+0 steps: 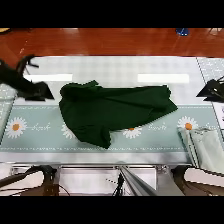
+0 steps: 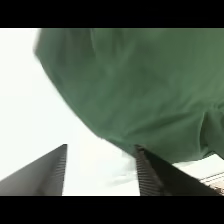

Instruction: Fold the shirts.

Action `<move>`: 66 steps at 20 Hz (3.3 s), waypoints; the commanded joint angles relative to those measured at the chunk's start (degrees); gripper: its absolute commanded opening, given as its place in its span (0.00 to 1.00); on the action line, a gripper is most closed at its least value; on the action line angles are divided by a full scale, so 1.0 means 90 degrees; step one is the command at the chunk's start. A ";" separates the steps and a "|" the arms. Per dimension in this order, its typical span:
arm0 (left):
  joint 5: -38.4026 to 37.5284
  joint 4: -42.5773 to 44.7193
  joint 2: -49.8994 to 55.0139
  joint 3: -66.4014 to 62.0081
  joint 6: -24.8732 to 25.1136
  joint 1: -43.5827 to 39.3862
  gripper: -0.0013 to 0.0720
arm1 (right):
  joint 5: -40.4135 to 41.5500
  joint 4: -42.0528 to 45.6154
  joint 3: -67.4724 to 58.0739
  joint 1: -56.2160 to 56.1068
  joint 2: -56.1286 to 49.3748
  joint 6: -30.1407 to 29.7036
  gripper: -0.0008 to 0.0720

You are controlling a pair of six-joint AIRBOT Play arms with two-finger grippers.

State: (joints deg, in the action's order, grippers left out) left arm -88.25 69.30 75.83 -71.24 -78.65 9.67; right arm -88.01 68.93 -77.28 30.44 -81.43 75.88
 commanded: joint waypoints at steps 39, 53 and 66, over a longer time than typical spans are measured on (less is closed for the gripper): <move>0.2895 -0.2562 -0.0576 0.4177 0.0840 -0.0032 0.06 | 0.3201 -0.2174 0.3400 -0.0435 -0.0245 -0.0797 0.69; 0.2290 -0.2565 -0.1991 0.1069 0.0950 -0.0032 0.06 | 0.2676 -0.2268 0.1481 -0.0410 0.2021 -0.0903 0.05; 0.1943 -0.1124 -0.4029 -0.5115 0.0063 -0.0032 0.05 | 0.2977 -0.1146 -0.2669 -0.0413 0.5025 0.0920 0.05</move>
State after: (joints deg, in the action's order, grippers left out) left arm -68.42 51.86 42.94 -110.08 -73.21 9.34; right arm -58.85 49.93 -94.54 26.70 -40.05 77.32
